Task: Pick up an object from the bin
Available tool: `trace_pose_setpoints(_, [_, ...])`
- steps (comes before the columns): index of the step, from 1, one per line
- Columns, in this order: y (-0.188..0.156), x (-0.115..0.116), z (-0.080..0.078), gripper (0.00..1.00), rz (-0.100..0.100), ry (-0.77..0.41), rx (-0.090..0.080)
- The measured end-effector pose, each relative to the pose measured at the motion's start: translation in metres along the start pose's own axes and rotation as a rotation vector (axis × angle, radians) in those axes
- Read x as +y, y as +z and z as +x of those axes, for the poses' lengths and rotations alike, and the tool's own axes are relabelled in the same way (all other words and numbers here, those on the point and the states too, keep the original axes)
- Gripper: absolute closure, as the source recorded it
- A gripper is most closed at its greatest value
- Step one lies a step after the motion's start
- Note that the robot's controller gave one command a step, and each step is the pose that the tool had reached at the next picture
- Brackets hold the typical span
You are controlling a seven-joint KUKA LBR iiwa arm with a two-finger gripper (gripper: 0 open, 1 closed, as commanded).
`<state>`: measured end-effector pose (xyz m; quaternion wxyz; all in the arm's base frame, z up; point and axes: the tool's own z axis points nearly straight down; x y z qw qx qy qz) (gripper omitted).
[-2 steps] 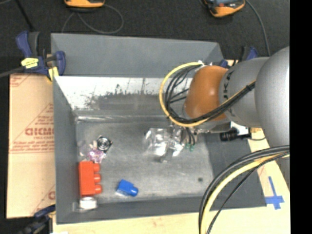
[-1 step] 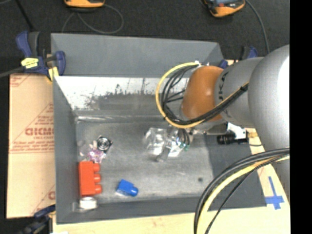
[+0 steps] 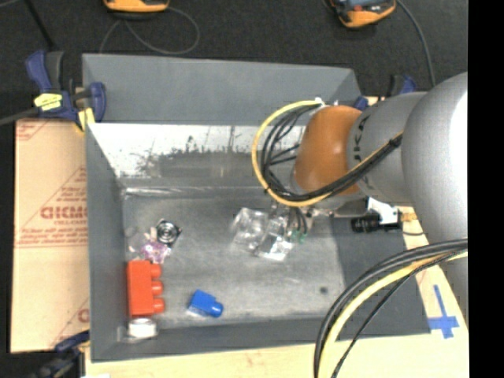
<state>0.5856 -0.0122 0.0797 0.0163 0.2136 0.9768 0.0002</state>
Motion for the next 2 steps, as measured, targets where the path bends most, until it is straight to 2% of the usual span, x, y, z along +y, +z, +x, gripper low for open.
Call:
trace_pose_setpoints(1, [-0.072,0.000,-0.005,1.00,0.004,-0.006,0.025])
trace_pose_setpoints(2, [-0.113,0.000,-0.007,1.00,0.006,-0.012,0.029])
